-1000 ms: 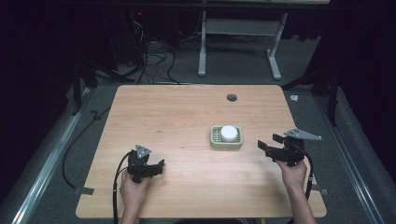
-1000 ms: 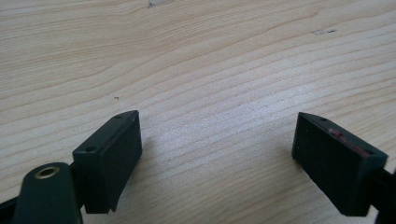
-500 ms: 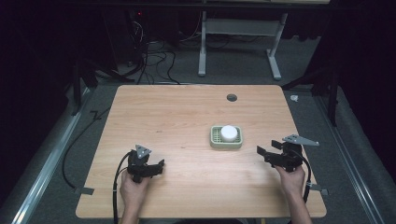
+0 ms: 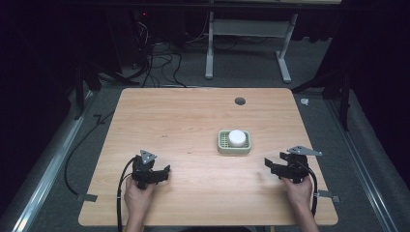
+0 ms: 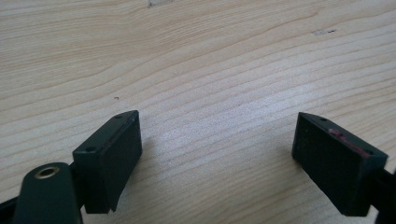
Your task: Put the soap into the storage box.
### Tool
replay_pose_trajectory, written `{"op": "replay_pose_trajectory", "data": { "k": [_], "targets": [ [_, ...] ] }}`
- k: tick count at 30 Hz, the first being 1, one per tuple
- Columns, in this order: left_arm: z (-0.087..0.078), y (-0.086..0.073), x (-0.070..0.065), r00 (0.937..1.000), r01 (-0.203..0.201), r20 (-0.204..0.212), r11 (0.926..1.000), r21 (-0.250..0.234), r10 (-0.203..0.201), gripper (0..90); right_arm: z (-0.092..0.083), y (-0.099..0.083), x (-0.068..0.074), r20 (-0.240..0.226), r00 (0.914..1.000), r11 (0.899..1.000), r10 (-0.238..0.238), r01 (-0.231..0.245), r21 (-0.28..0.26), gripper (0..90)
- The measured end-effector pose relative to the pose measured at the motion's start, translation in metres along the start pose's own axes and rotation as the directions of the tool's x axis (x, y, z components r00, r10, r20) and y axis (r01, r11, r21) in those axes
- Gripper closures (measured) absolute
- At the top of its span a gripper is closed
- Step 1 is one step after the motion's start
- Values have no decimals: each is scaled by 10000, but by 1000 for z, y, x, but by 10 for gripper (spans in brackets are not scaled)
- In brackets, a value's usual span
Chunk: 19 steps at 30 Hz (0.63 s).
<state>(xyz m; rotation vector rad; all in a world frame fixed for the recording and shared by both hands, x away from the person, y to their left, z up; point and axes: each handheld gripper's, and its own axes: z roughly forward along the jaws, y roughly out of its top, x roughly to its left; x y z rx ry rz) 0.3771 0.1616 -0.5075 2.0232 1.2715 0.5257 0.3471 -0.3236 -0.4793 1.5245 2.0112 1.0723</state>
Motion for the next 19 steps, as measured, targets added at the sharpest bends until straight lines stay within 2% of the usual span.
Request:
{"op": "replay_pose_trajectory", "data": {
  "k": [10, 14, 19],
  "targets": [
    [0, 0, 0, 10000, 0, 3, 10000, -14, 0, 164, 16, -12, 0, 802, 9962, 9970, -341, 283, 726, 256],
    [0, 0, 0, 10000, 2, 5, 10000, -15, -2, 164, 19, -15, 4, 1270, 9888, 9939, -790, 683, 865, 252],
    [0, 0, 0, 10000, 2, 6, 10000, -16, -2, 163, 19, -15, 5, 1273, 9885, 9935, -820, 710, 892, 252]
  ]
}}
